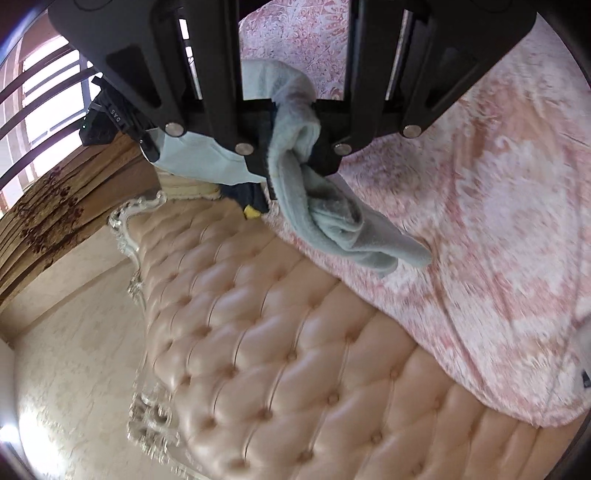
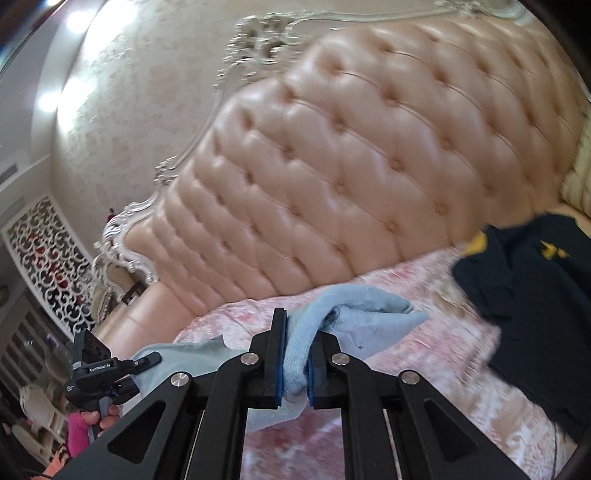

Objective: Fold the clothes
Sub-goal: 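Lift the folded shirt with both grippers and carry it toward the sofa armrest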

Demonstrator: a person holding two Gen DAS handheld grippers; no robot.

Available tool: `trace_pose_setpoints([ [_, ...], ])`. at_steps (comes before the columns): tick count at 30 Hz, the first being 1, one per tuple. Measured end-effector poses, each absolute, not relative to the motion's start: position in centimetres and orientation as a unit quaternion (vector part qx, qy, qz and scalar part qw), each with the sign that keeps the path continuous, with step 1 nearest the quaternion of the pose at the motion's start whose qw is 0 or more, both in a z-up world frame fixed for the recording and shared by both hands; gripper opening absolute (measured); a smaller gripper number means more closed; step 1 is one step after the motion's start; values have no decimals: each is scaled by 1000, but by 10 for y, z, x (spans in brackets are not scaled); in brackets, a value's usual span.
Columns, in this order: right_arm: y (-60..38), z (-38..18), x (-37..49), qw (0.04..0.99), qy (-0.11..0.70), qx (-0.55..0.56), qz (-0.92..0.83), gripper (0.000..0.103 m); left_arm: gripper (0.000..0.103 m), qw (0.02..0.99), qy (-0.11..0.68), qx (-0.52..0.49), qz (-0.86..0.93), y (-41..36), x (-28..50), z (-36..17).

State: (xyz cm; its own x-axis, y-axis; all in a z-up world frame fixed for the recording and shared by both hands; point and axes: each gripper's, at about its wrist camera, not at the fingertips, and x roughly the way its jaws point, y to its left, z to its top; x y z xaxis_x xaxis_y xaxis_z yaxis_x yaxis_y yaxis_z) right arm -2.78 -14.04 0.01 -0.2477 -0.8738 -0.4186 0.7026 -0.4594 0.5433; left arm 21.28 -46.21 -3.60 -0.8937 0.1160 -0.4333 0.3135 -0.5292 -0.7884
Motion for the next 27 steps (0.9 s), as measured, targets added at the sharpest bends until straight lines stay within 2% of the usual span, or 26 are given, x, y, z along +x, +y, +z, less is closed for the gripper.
trace_pose_setpoints([
  [7,-242,30,10,566,-99,348,-741,9,13,110,483,166,-853,-518,295,3],
  [13,-332,54,43,616,-77,347,-703,9,13,185,491,132,-841,-578,377,12],
  [20,-494,46,110,677,-48,368,-635,8,13,277,491,100,-820,-645,463,11],
  [27,-636,21,164,714,-27,381,-586,9,13,375,457,54,-805,-689,538,1],
])
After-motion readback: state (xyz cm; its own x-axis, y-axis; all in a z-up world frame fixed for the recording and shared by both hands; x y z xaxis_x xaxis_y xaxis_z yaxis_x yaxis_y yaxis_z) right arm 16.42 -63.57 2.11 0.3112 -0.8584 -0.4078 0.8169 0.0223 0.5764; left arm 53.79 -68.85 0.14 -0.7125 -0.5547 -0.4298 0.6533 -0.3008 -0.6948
